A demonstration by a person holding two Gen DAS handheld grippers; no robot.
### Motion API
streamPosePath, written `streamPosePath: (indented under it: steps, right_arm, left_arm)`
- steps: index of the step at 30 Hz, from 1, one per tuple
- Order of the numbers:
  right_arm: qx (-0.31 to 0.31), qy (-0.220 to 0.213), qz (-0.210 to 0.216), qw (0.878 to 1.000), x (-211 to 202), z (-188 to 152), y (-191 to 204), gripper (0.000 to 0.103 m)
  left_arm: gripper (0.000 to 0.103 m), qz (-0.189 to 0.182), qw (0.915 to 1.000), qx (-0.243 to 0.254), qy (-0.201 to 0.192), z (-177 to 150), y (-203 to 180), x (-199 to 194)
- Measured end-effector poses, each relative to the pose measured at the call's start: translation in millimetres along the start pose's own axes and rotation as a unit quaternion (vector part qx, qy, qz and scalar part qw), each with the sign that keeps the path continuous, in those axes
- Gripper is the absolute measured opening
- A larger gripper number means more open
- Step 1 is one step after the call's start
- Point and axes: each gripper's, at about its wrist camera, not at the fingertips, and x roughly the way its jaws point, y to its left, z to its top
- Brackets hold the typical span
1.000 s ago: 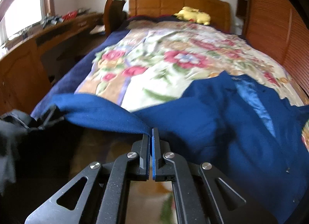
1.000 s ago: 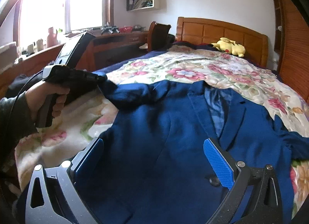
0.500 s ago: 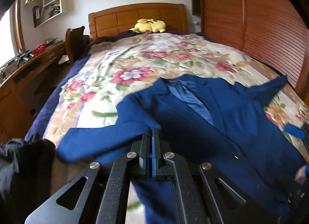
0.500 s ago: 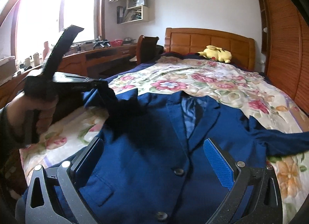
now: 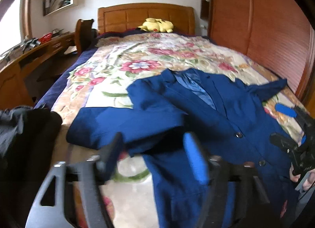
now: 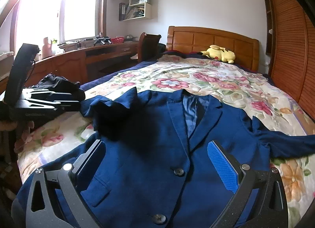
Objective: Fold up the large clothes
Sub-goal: 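Carry the sleeve across the jacket body with the left gripper and open, then grasp the jacket side edge with the left gripper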
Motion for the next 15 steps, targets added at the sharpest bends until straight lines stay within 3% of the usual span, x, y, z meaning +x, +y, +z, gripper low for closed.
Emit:
streamPosePath:
  steps: [15]
  right_arm:
    - [-0.027,0.018,0.002,0.999,11.8,-2.6,6.3,0.103]
  left_arm:
    - [0.080,0.093,0.9913,-0.077,0.051,-5.0,90.9,77.4]
